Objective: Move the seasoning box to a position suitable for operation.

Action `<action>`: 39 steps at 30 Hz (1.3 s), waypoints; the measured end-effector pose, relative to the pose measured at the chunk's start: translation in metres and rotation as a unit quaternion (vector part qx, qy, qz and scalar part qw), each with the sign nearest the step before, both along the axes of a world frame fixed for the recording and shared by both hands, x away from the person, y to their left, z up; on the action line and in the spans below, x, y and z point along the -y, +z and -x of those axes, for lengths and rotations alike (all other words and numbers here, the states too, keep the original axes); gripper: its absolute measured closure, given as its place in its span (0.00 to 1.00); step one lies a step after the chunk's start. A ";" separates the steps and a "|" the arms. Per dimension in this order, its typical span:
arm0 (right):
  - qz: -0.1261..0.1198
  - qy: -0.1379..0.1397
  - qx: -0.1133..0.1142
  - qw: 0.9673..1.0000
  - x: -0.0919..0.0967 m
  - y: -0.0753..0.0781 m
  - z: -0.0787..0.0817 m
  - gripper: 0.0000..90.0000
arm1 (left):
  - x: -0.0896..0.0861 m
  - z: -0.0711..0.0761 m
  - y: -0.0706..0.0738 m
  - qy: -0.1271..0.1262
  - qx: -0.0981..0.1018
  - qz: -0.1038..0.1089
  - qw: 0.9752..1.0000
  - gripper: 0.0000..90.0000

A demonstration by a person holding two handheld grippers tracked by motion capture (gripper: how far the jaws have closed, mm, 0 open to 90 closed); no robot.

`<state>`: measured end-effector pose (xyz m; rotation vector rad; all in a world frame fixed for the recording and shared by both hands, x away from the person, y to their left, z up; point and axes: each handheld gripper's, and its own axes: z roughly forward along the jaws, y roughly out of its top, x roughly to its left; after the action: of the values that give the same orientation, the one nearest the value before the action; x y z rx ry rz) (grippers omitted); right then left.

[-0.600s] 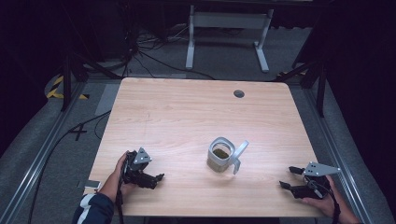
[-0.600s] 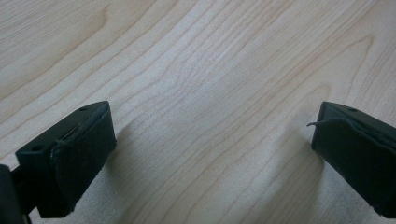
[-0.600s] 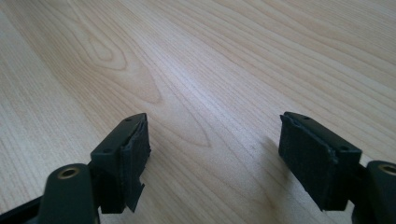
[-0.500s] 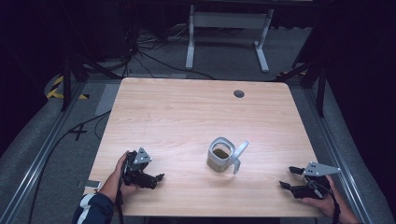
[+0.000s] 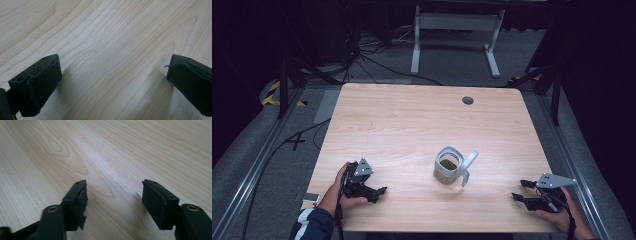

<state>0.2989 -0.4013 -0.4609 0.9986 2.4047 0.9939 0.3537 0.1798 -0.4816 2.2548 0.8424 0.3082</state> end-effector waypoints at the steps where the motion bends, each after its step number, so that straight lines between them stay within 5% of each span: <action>1: -0.003 0.000 -0.004 1.000 -0.001 0.002 0.001 0.49 | 0.000 0.000 0.000 0.000 0.000 0.000 1.000 0.00; 7: -0.036 0.005 0.012 0.999 -0.003 0.017 0.003 0.76 | 0.000 0.000 0.000 -0.002 -0.001 -0.002 1.000 0.00; 15: -0.041 0.001 0.026 0.999 -0.008 0.035 0.005 0.98 | 0.000 0.000 0.000 -0.001 0.001 0.001 1.000 0.00; 27: -0.039 0.034 0.061 0.997 -0.033 0.067 0.006 0.99 | 0.000 0.000 0.000 -0.001 0.001 0.000 1.000 0.00; 39: -0.029 0.061 0.075 0.995 -0.065 0.082 -0.003 0.99 | 0.000 0.000 0.001 -0.002 -0.003 -0.003 1.000 0.00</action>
<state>0.3020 -0.3367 -0.3792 0.7740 2.3482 1.1435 0.3539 0.1802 -0.4809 2.2634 0.8401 0.3029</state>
